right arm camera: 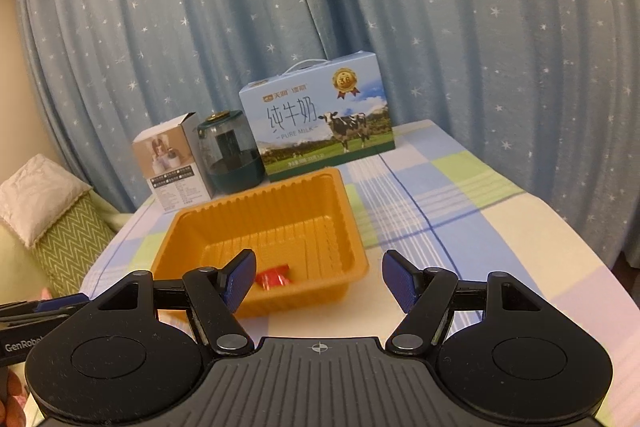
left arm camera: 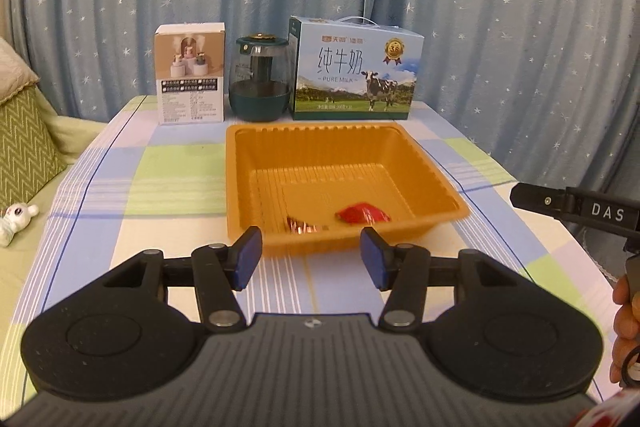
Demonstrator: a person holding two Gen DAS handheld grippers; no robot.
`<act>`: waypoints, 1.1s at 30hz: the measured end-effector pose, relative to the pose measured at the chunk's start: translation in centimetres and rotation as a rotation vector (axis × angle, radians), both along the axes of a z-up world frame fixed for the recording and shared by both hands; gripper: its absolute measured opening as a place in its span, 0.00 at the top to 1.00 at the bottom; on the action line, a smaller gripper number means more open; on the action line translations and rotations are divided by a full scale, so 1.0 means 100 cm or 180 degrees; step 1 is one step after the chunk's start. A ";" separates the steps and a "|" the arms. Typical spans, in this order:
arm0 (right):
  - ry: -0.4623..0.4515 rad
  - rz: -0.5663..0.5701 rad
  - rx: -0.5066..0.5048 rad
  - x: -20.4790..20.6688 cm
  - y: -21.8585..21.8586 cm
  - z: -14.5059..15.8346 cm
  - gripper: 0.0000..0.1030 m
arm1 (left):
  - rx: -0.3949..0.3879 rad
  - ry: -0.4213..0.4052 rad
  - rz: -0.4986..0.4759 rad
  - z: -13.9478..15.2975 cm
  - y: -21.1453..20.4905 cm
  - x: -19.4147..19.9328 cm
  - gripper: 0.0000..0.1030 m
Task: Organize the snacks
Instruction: 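Move both tools back toward the snack pile, then grasp the silver-green pouch with the right tool while the left tool grasps a red candy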
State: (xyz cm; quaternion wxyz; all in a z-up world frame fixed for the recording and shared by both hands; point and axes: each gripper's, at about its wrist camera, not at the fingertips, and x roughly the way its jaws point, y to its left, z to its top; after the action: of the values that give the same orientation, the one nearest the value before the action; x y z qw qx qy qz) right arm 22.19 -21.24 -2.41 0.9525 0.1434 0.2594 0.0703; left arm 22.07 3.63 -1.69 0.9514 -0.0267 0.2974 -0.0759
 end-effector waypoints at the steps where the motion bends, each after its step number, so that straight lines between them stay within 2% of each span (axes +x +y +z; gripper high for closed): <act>1: 0.0015 0.0006 0.0011 -0.007 -0.001 -0.002 0.32 | -0.0005 0.0009 0.0005 -0.001 -0.001 -0.007 0.51; 9: 0.0180 0.0062 0.0108 -0.075 -0.003 -0.022 0.32 | 0.0019 0.0144 0.0027 -0.020 -0.003 -0.055 0.49; 14: 0.0441 0.0277 0.0149 -0.106 0.015 -0.044 0.32 | 0.0057 0.0294 0.0112 -0.040 0.005 -0.077 0.49; 21: 0.0727 0.0516 0.0267 -0.106 0.050 -0.067 0.32 | 0.0075 0.0410 0.0223 -0.053 0.021 -0.085 0.49; 26: 0.0891 0.0425 0.0412 -0.098 0.060 -0.079 0.33 | 0.0046 0.0430 0.0306 -0.056 0.028 -0.081 0.47; 28: 0.0896 0.0380 0.0434 -0.095 0.063 -0.081 0.35 | 0.0025 0.0447 0.0317 -0.058 0.030 -0.080 0.47; 29: 0.0904 0.0365 0.0431 -0.093 0.064 -0.082 0.41 | 0.0013 0.0458 0.0316 -0.059 0.031 -0.080 0.47; 30: 0.0921 0.0340 0.0398 -0.090 0.066 -0.083 0.43 | 0.0004 0.0466 0.0313 -0.059 0.031 -0.080 0.47; 33: 0.0973 0.0277 0.0340 -0.083 0.069 -0.087 0.45 | 0.0001 0.0479 0.0302 -0.061 0.031 -0.078 0.47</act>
State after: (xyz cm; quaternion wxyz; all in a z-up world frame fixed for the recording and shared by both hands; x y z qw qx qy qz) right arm 13.87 -14.37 -11.07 0.8890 0.1915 0.4031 0.1025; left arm 14.23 6.73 -7.83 0.9289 -0.0463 0.3664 -0.0284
